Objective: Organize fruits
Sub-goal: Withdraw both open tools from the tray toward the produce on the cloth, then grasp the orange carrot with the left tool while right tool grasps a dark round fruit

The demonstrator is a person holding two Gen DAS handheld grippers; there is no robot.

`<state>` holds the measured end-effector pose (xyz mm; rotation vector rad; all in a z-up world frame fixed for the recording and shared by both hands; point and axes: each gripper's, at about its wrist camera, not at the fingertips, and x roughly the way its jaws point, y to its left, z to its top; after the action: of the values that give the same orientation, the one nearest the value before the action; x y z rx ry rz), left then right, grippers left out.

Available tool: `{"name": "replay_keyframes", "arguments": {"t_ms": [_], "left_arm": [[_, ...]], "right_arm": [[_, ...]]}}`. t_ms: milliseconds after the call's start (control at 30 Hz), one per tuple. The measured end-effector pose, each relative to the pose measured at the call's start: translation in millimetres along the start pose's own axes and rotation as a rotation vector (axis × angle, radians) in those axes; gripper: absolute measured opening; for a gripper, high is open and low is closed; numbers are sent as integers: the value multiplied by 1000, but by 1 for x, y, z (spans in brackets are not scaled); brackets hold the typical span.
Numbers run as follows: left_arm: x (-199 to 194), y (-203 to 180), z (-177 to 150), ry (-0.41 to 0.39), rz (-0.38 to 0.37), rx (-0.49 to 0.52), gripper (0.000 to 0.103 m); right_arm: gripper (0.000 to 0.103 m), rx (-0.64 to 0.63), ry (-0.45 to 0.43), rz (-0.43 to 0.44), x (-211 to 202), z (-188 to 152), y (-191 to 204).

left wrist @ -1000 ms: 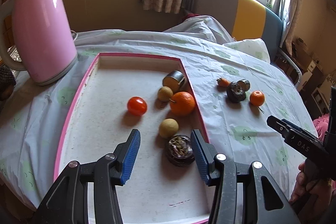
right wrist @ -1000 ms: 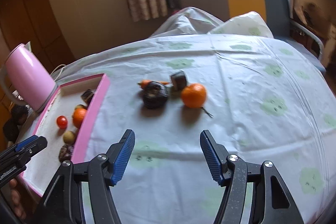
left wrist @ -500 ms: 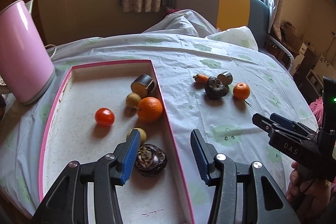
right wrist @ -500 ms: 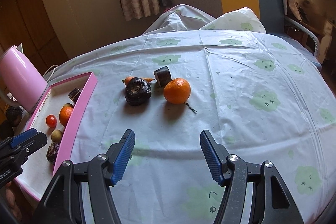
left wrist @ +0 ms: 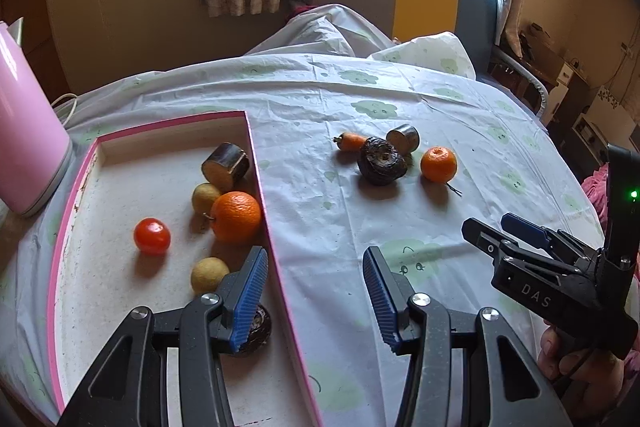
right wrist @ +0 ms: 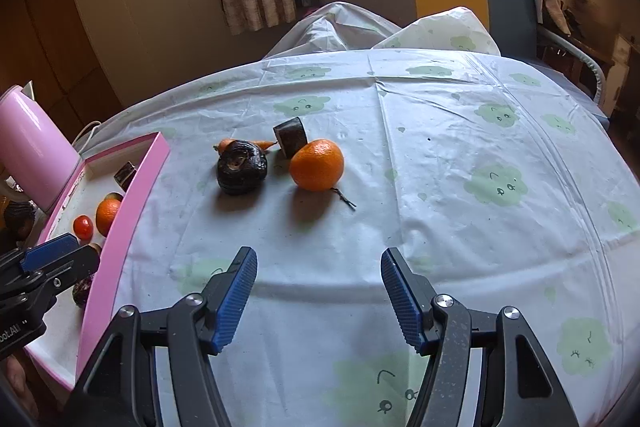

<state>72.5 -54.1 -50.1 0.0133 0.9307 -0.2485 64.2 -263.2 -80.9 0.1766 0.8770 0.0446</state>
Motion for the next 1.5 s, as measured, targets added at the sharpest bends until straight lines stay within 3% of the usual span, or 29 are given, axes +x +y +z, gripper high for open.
{"name": "replay_keyframes", "arguments": {"t_ms": [167, 333, 633, 900, 1267, 1367, 1400, 1500], "left_arm": [[8, -2, 6, 22, -29, -10, 50], [13, -6, 18, 25, -63, 3, 36], [36, -7, 65, 22, -104, -41, 26], [79, -10, 94, 78, -136, -81, 26], [130, -12, 117, 148, -155, -142, 36], [143, -11, 118, 178, -177, -146, 34], [145, -12, 116, 188, -172, -141, 27], [139, -10, 109, 196, -197, -148, 26]], "right_arm": [[69, -4, 0, -19, 2, 2, -7], [69, 3, 1, -30, 5, 4, -12], [69, 4, 2, -23, 11, 5, -16], [69, 7, 7, -17, 16, 5, -18], [71, 9, 8, -4, 22, 4, -19], [72, 7, 9, -1, 23, 4, -20], [72, 7, 8, -1, 23, 4, -20], [72, 1, 6, 2, 23, 4, -20]]}}
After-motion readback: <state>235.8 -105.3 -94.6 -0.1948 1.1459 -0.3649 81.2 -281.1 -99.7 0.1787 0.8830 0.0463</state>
